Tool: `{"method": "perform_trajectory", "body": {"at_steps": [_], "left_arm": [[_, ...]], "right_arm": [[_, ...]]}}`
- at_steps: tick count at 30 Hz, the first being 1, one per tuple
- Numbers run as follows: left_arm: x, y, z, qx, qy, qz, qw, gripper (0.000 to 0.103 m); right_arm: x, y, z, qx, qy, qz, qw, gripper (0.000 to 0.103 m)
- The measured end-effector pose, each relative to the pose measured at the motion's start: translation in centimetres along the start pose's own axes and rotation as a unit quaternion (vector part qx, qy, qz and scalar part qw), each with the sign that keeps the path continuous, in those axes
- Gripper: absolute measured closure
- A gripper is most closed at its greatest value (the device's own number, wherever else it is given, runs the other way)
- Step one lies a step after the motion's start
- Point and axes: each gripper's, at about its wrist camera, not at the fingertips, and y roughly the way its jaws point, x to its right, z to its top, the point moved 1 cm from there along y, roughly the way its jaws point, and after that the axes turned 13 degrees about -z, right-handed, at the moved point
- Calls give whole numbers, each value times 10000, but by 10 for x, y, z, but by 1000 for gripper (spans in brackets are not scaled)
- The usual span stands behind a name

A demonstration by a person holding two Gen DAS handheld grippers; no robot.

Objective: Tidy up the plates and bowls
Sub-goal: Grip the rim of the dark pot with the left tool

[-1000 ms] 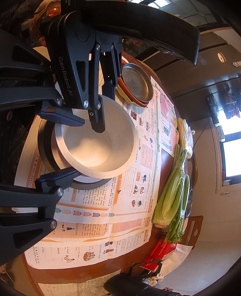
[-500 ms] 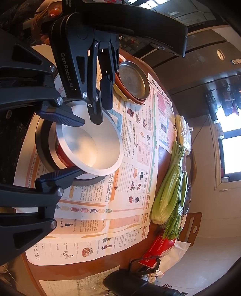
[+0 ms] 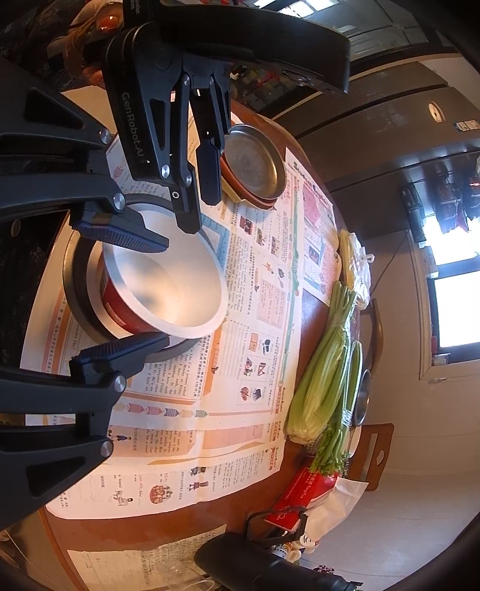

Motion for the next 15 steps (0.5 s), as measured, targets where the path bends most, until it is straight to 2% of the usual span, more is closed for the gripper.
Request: {"method": "perform_trajectory", "body": {"at_steps": [12, 15], "left_arm": [[-8, -5, 1, 113, -142, 36, 9998, 57], [-10, -3, 1, 92, -225, 36, 9997, 50]], "right_arm": [[10, 10, 1, -73, 106, 11, 9999, 57], [15, 10, 1, -69, 174, 10, 9998, 57]]}}
